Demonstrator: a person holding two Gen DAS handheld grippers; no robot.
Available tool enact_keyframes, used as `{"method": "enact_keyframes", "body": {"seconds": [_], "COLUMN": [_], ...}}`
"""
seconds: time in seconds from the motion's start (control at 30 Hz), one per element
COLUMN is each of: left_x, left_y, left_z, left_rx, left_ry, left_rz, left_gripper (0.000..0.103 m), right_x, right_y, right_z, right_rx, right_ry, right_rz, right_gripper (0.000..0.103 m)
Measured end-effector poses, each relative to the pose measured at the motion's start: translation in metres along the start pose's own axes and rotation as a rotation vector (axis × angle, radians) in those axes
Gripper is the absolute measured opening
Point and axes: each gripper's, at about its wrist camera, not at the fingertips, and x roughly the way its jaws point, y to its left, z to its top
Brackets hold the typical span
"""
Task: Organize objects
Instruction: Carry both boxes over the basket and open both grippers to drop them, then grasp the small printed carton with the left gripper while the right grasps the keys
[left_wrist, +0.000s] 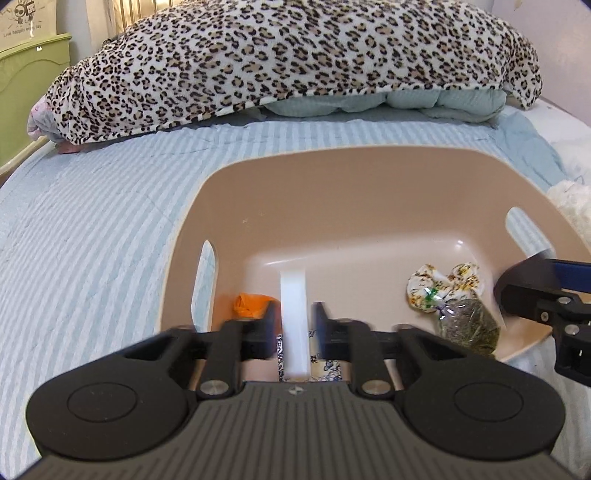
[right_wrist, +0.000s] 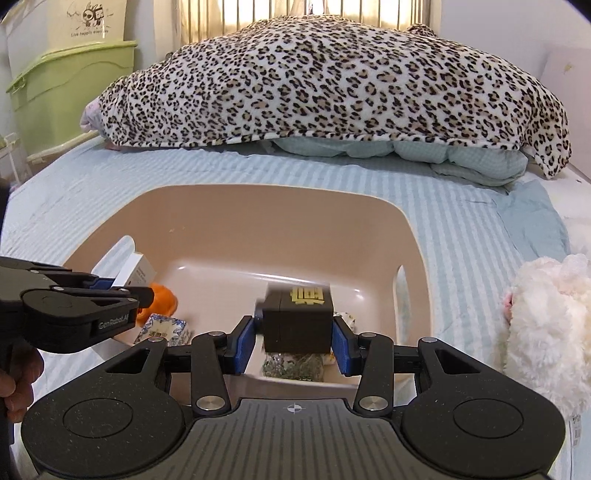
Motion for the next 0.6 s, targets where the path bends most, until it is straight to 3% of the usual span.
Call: {"method": "enact_keyframes", "body": {"seconds": [0.07,0.1,0.3,0.6], "left_x": [-0.011,-0.017,-0.045,-0.07], "left_y": [-0.001,0.0,0.006,0.002], "left_z": [0.0,-0.001,-0.004,-0.022], "left_rx": [0.0,-0.005,-0.018,0.014], "left_ry": [-0.036,-0.053,-0.07,-0.054], "left_rz": [0.013,0.025,-0.013,-0.027], "left_gripper": [0.079,0.083,0.083,0.086], "right_x": [-0.006,-0.011,-0.037,-0.054], "right_y": [-0.004,-0.006,-0.017,-0.031], "right_z": [0.0,0.0,-0.005,-0.03], "right_rx": [0.017,0.024,0.039,0.047], "right_ry": [-0.012,-0.02,-0.043,0.005], "right_rz": [0.013,0.019,0.038,0.051], "right_gripper": [0.052,0.053,0.071,0.077]}}
